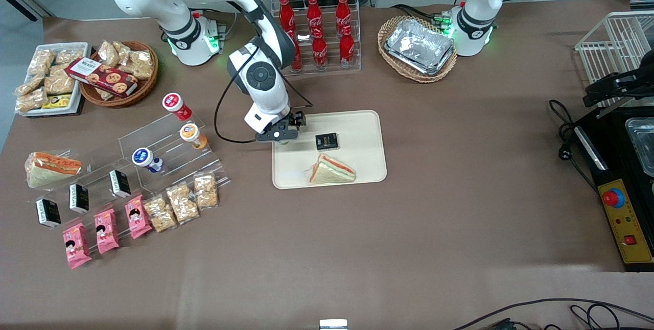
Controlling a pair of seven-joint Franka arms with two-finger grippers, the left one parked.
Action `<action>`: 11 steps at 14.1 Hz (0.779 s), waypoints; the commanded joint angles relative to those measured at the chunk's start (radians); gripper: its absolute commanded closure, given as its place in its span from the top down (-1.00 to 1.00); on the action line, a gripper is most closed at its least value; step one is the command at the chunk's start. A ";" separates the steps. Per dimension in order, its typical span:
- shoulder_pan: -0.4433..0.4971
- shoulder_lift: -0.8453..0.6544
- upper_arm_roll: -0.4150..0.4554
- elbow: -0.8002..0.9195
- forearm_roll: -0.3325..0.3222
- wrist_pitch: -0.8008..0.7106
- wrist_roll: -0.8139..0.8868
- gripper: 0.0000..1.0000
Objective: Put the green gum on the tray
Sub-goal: 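Carry the bottle to the white tray and lower it onto the tray, then open the right gripper and withdraw it from the tray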
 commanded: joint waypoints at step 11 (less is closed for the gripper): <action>-0.492 -0.343 -0.019 0.175 -0.073 -0.546 -0.481 1.00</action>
